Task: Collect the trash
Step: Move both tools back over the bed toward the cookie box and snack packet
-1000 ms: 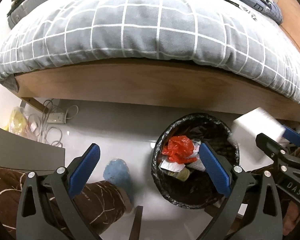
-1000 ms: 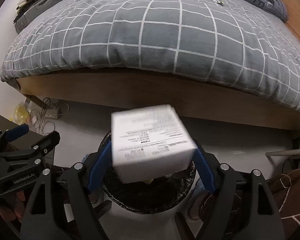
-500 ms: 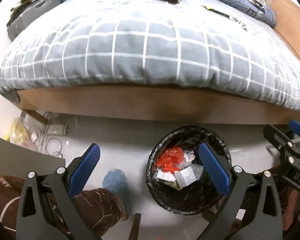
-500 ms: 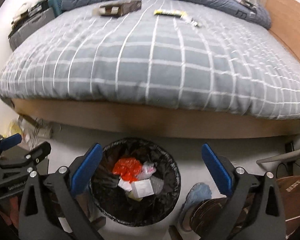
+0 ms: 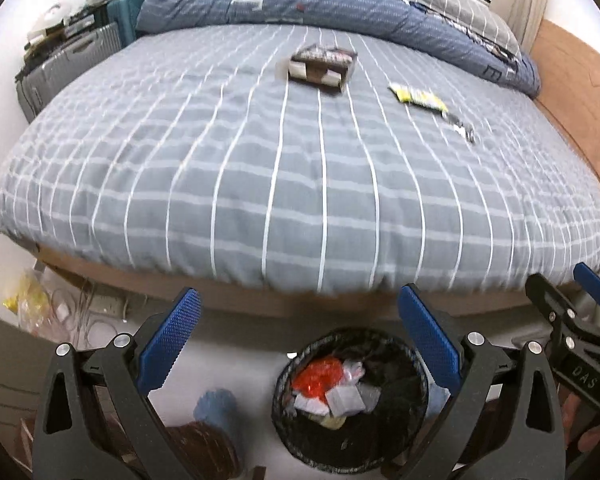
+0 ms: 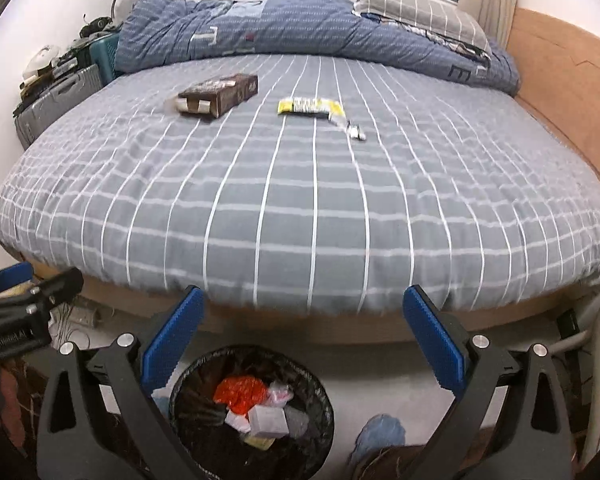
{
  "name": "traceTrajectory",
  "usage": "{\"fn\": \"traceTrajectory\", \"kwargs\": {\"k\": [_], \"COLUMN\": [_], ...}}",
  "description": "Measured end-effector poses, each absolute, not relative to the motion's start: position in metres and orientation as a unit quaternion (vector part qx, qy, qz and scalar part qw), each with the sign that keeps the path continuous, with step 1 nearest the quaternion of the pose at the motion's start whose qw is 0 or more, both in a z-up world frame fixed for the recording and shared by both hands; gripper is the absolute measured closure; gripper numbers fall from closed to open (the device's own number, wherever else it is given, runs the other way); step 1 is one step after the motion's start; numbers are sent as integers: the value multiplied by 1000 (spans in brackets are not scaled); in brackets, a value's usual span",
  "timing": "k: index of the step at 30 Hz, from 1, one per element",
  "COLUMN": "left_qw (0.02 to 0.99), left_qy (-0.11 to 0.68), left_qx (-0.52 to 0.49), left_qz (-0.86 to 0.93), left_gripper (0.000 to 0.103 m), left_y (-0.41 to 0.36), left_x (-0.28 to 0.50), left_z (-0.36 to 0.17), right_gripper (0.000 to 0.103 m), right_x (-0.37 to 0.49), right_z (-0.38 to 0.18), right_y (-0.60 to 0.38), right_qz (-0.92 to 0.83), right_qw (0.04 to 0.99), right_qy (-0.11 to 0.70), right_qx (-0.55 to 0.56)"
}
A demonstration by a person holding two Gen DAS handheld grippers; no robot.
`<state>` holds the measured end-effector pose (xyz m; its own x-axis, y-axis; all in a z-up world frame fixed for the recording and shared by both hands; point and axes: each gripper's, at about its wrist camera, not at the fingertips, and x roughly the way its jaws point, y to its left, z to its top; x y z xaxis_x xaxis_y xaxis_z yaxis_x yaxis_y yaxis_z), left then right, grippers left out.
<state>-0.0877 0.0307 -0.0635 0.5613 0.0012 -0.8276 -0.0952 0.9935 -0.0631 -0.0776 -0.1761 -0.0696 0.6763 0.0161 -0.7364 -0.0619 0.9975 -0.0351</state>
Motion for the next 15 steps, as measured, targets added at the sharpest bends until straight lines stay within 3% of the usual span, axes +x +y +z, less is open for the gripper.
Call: {"fn": "traceTrajectory", "kwargs": {"k": [15], "left_qw": [893], "left_qy": [446], "left_qx": [-52], "left_qz": [29], "left_gripper": [6], "left_y": [45], "left_x": [45], "left_z": [-39], "right_gripper": [8], "right_x": [47], "right_z": [-36], "right_y": [-188], "right_qz": [19], "right_qw": [928], "right_qy": [370], "right_qx": [-45]}}
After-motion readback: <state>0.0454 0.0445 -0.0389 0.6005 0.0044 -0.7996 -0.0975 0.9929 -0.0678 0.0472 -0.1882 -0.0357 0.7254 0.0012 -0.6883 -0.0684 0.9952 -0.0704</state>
